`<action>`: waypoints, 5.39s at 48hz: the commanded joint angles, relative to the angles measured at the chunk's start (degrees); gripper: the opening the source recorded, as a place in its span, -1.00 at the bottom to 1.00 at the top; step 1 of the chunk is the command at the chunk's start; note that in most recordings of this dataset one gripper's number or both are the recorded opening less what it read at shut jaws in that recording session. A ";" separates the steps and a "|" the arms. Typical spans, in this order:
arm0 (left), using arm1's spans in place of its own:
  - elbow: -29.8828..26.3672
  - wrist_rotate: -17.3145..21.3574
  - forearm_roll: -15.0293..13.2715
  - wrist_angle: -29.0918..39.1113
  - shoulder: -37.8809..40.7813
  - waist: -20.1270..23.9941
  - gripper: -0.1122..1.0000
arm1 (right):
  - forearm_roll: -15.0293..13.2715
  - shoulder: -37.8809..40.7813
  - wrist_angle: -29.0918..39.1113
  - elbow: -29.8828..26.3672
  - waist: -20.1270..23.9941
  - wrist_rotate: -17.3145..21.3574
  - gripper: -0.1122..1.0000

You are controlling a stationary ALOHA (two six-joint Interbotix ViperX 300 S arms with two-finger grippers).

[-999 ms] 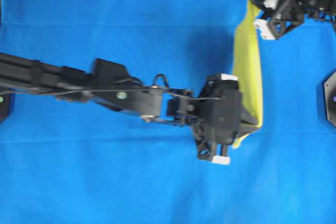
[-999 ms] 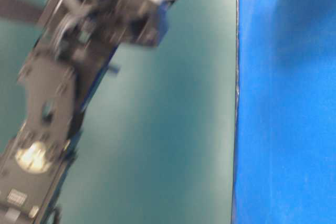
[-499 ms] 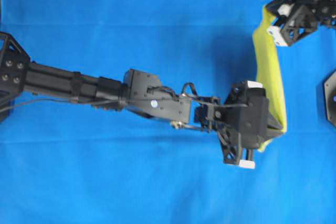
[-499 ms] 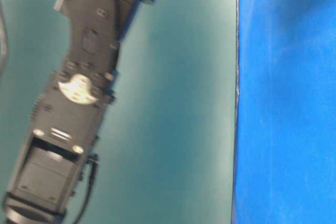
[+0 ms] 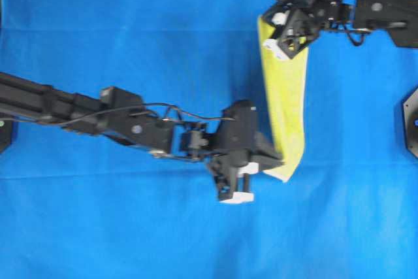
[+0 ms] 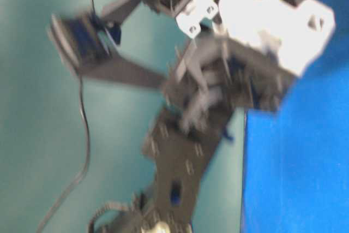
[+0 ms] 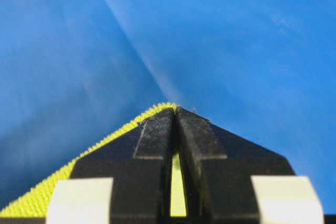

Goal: Fold the yellow towel.
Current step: 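Lay the strip down vertically, rotating it with both grippers, then open both grippers and pull them back from the towel, then move both grippers to the top corners of the strip and grasp, then fold the top half down over the bottom half with both grippers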

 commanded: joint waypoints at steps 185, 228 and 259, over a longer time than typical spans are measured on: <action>11.51 11.95 0.26 -1.05 0.26 28.13 0.51 | 2.99 7.73 -9.49 6.50 -5.36 -5.36 0.24; 7.82 15.64 0.35 4.13 0.09 29.88 -0.72 | 2.81 2.64 -5.80 7.47 -4.66 -4.83 -0.73; 5.89 19.95 0.35 8.79 -5.62 29.44 -0.72 | 2.37 -4.31 -3.87 8.00 -5.54 -4.57 -0.73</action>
